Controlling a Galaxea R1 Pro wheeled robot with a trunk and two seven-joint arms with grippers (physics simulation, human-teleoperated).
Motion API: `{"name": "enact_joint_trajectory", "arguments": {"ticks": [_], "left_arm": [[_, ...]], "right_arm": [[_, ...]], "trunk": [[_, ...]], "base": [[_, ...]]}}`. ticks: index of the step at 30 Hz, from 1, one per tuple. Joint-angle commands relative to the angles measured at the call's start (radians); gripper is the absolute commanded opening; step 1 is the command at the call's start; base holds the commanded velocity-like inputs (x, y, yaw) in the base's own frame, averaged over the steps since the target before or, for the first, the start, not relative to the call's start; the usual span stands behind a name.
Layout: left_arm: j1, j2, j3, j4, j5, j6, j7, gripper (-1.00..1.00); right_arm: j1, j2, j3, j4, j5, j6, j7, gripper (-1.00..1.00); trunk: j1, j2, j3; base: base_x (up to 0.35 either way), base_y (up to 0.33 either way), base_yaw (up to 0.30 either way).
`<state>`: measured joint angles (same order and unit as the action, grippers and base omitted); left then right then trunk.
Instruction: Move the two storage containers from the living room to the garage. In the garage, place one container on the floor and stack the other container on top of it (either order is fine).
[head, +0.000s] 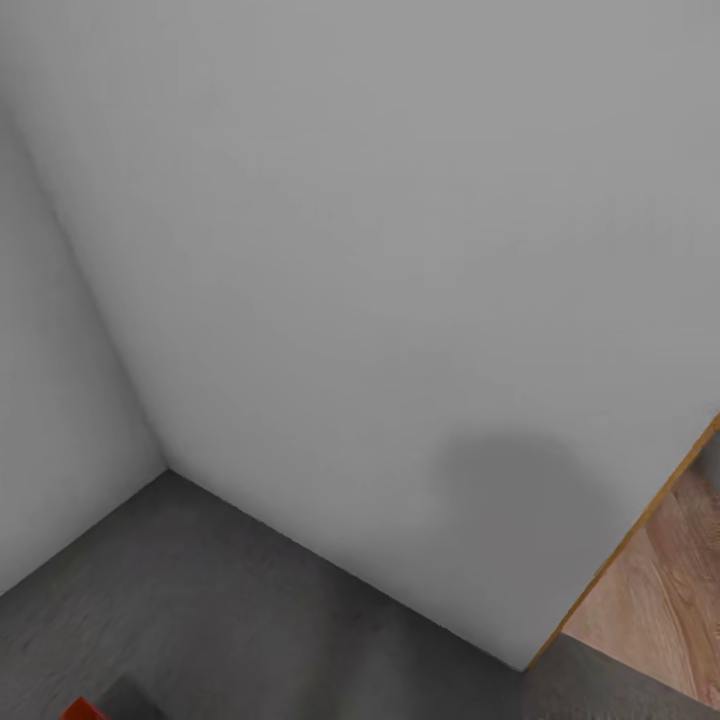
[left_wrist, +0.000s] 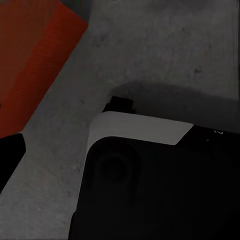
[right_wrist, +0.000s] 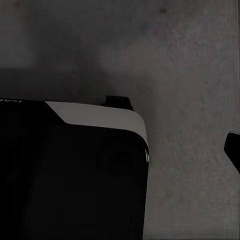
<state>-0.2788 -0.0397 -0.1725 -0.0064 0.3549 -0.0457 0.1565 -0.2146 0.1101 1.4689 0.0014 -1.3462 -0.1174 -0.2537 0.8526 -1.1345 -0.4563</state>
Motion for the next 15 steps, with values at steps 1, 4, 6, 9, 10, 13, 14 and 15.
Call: {"name": "enact_joint_trajectory", "arguments": {"ticks": [1, 4, 6, 9, 10, 13, 14, 15], "left_arm": [[0.000, 0.000, -0.009, 0.000, 0.009, -0.003, 0.003, 1.00], [0.000, 0.000, -0.009, 0.000, 0.009, -0.002, 0.003, 1.00], [0.000, 0.000, -0.009, 0.000, 0.009, -0.002, 0.003, 1.00], [0.000, 0.000, -0.009, 0.000, 0.009, -0.003, 0.003, 1.00], [0.000, 0.000, -0.009, 0.000, 0.009, -0.003, 0.003, 1.00], [0.000, 0.000, -0.009, 0.000, 0.009, -0.003, 0.003, 1.00], [0.000, 0.000, -0.009, 0.000, 0.009, -0.003, 0.003, 1.00], [0.000, 0.000, -0.009, 0.000, 0.009, -0.002, 0.003, 1.00]], "right_arm": [[0.000, 0.000, 0.008, 0.000, -0.010, -0.002, -0.003, 1.00], [0.000, 0.000, 0.008, 0.000, -0.010, -0.002, -0.002, 1.00], [0.000, 0.000, 0.008, 0.000, -0.010, -0.002, -0.002, 1.00], [0.000, 0.000, 0.008, 0.000, -0.010, -0.002, -0.002, 1.00], [0.000, 0.000, 0.008, 0.000, -0.010, -0.002, -0.002, 1.00], [0.000, 0.000, 0.008, 0.000, -0.010, -0.002, -0.002, 1.00], [-0.001, 0.000, 0.008, 0.000, -0.010, -0.002, -0.002, 1.00], [0.000, 0.000, 0.008, 0.000, -0.010, -0.002, -0.002, 1.00]], "trunk": [[0.000, -0.001, 0.000], [0.000, -0.001, 0.001], [0.000, -0.001, 0.002], [0.000, -0.001, 0.003], [0.000, -0.001, 0.004], [0.000, -0.001, 0.005], [0.000, -0.001, 0.005], [0.000, -0.001, 0.005]], "base": [[0.000, 0.000, -0.245], [0.000, 0.000, -0.248], [0.000, 0.000, -0.254], [0.000, 0.000, -0.273], [0.000, 0.000, -0.282], [0.000, 0.000, -0.286], [0.000, 0.000, -0.288], [0.000, 0.000, -0.289]]}}
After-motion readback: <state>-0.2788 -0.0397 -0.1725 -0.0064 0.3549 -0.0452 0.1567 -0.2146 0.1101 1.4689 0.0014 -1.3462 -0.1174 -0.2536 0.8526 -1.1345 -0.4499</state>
